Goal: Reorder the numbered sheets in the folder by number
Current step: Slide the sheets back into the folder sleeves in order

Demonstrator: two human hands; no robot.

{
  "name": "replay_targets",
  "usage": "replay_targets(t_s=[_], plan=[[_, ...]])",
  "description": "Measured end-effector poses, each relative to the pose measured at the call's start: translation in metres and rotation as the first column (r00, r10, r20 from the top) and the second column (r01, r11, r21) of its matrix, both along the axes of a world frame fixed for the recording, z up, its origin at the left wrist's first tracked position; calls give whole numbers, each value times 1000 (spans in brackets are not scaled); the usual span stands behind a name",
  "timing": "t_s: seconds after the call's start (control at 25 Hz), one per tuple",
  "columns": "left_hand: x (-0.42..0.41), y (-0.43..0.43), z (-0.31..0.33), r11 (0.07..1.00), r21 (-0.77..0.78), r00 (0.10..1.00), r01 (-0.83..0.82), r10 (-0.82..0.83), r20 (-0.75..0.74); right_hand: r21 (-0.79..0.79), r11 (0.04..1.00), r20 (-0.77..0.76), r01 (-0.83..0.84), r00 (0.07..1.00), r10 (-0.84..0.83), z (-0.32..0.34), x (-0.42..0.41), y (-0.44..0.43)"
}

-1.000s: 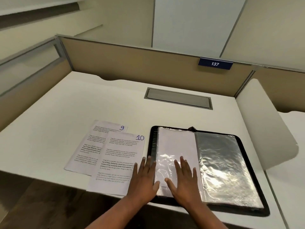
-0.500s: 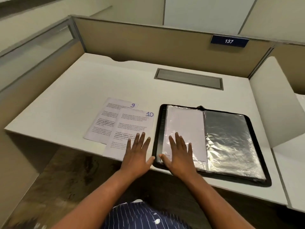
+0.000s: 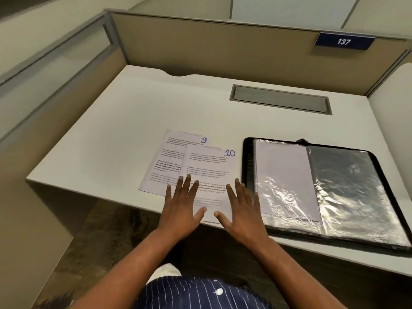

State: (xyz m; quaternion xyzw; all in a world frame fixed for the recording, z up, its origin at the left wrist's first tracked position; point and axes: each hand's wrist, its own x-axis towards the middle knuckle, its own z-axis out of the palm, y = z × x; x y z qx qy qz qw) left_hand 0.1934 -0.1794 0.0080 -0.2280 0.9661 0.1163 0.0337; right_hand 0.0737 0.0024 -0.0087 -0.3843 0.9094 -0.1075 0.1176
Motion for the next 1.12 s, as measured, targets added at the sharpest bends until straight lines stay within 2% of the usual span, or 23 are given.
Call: replay_targets(t_s=[0.12,0.32,0.44,0.52,0.64,0.88,1.12], plan=[[11,-64,-16,1000,20,1000,17,-17,-9,-9,999,-11,45,999,-45,-14,16,-54],[25,-174,-40,992,52,989,116,-121,86,-16,998,-1,55,998,-55,-31,49,-158],[31,-222,-54,969,67,955,237,-245,170,50,997,4,52,999,-52,-43,64,-205],[32,-246,-54,965,74,948,251,-260,185,105,993,21,47,999,-50,-51,76,-228],[25,-272,-53,981,107,965,163,-181,188,124,992,9,18,1000,-19,-59,81,-248],[28,-312,-57,972,227,986,-59,22,164,73,994,87,-77,994,70,-60,93,-289],[26,-325,-52,911,371,968,-180,231,-97,40,978,203,-205,960,193,-54,92,-319]])
